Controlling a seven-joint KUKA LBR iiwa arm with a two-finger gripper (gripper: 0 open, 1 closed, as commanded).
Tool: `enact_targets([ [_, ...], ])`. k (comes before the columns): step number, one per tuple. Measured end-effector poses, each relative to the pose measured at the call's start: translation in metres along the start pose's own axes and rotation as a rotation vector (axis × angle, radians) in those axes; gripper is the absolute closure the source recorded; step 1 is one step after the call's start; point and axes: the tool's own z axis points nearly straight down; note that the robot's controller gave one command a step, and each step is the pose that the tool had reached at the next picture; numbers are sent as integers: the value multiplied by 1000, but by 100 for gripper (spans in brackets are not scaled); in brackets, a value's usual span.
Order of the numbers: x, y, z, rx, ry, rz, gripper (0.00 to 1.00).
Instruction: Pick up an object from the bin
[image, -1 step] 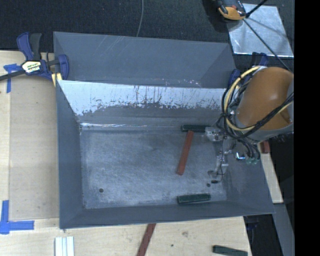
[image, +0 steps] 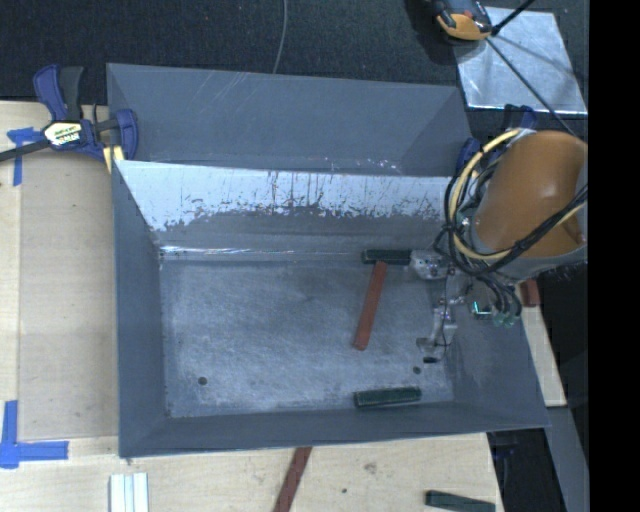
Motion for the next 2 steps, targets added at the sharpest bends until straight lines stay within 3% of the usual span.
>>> enact_targets([
  [1,-30,6,26,3,-10,-76,0],
  [2,-61,26,64,-2,4,-295,0],
])
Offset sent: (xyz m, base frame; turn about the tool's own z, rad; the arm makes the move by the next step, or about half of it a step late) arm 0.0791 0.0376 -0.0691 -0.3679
